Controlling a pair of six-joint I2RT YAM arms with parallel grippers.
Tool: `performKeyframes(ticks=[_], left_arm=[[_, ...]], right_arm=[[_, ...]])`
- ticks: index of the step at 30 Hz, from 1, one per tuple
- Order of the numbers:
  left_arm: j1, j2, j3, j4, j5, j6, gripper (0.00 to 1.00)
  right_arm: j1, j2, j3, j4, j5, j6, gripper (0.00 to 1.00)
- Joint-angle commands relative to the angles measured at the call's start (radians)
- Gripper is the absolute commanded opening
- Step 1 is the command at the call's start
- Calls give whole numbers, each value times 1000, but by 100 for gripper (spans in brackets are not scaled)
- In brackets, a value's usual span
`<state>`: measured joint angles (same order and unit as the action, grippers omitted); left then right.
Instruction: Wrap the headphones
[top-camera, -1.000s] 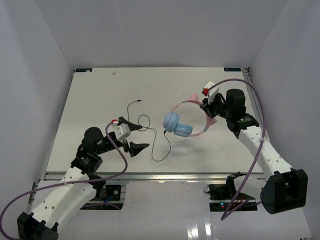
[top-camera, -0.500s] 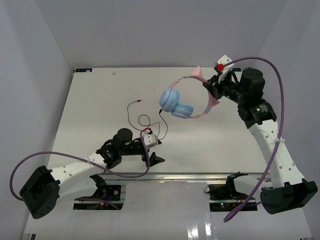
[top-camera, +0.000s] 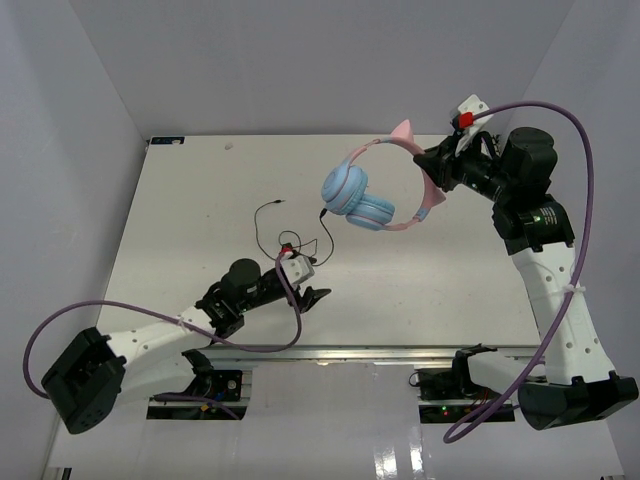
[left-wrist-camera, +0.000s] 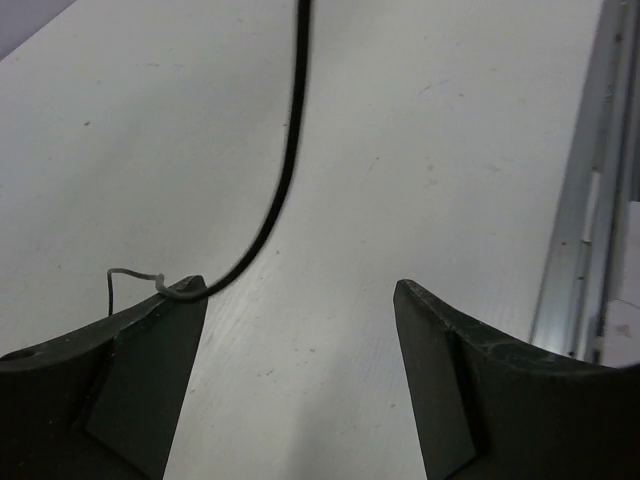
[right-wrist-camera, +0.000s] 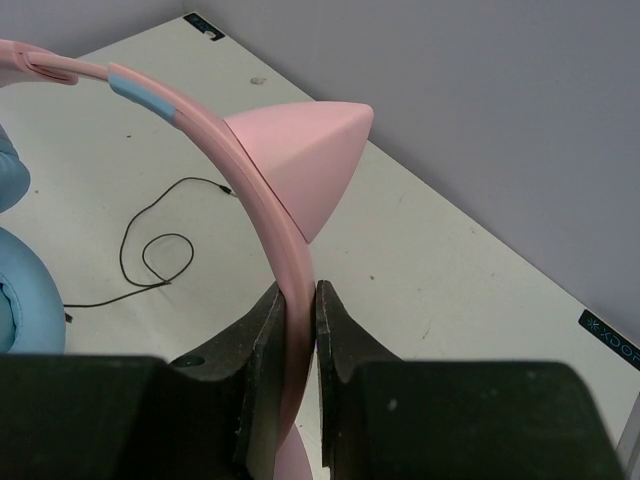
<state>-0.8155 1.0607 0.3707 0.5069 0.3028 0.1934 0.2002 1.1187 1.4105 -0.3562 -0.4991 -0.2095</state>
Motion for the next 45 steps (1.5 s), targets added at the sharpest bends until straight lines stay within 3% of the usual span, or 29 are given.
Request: performKeyframes(ticks=[1,4,9,14,19,22,26,32,34,36,37,41,45], left_arm=[[-46,-235,-15,-195,182,-73,87],[-106,-372,-22,-322,40,-52,88],[-148,-408,-29,-302,-240,41,91],[-147,-205,-17,-143,-277,84,93],[-144,-3,37,-16,-229,101,90],[-141,102,77,-9,-223,92,78],[-129,132,8,150,-269,28,46],[-120,75,-97,343,-373,-32,35],[-120,35,-122,386,-394,-38,40],[-120,-29,-172,442,-448,-43,73],[-120,-50,-189,456,-465,-45,80],[-104,-84,-265,570,-491,-44,88],[-50,76,-184,620,-357,-43,88]], right_arm=[[-23,-16,37,37,-4,6,8],[-32,-8,32,35,-45,1,8],[-33,2,55,3,-164,-24,8],[-33,-3,93,-63,-216,-52,8],[-33,-15,125,-70,-238,-2,8],[-33,-11,177,-60,-164,63,8],[-59,5,244,-58,-51,150,8],[-83,3,208,-34,-146,202,8],[-84,0,201,-32,-163,202,8],[-87,-5,196,-32,-185,202,8],[-87,-6,194,-33,-194,202,8],[-88,-3,189,-21,-260,251,8],[-92,2,163,21,-335,330,8]])
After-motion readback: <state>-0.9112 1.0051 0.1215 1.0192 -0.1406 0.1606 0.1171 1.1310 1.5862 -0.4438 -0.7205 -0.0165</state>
